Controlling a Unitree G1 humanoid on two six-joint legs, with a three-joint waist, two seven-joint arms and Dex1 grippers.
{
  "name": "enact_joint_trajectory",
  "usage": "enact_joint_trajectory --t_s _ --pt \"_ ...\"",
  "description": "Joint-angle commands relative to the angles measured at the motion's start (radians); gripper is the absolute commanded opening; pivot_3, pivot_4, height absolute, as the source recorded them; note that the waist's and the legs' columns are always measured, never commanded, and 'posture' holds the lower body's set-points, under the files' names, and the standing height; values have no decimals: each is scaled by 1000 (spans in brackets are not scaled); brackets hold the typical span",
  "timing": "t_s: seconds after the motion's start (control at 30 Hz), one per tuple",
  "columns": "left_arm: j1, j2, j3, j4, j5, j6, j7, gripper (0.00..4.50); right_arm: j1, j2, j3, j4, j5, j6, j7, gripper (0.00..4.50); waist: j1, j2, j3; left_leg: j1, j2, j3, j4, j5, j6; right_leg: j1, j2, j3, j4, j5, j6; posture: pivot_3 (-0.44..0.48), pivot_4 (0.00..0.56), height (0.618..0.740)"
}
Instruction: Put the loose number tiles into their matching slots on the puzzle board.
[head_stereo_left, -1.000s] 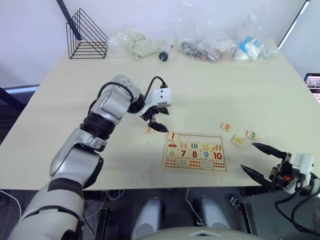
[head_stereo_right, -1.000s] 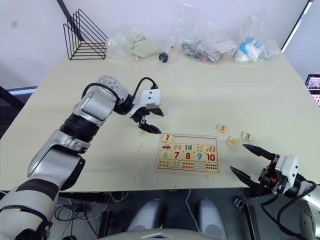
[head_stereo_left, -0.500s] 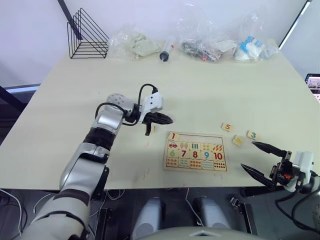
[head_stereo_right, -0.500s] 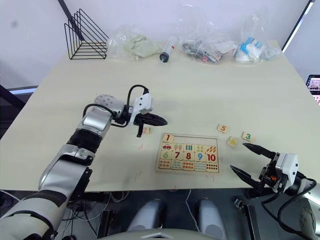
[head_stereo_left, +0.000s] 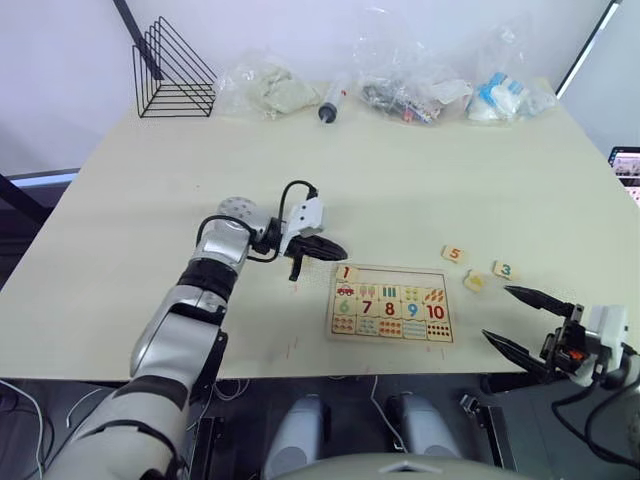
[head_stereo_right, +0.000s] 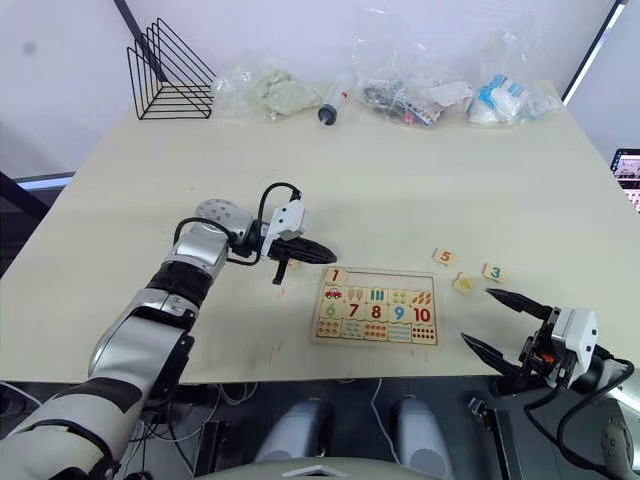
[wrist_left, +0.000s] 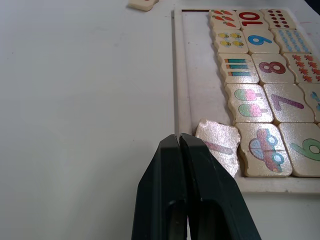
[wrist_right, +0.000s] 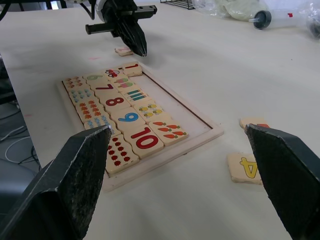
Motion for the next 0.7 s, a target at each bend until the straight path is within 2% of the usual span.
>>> enact_joint_trajectory --t_s 0.03,0.7 --pt "-28 0 6 13 6 -28 -5 109 7 -12 -21 -25 19 -7 -2 4500 0 0 0 0 0 0 0 0 0 0 0 0 0 0 0 0 150 740" --pt "-49 -6 9 101 52 -91 5 109 12 -13 -20 -29 18 -9 -6 4500 0 0 0 0 0 0 0 0 0 0 0 0 0 0 0 0 150 740"
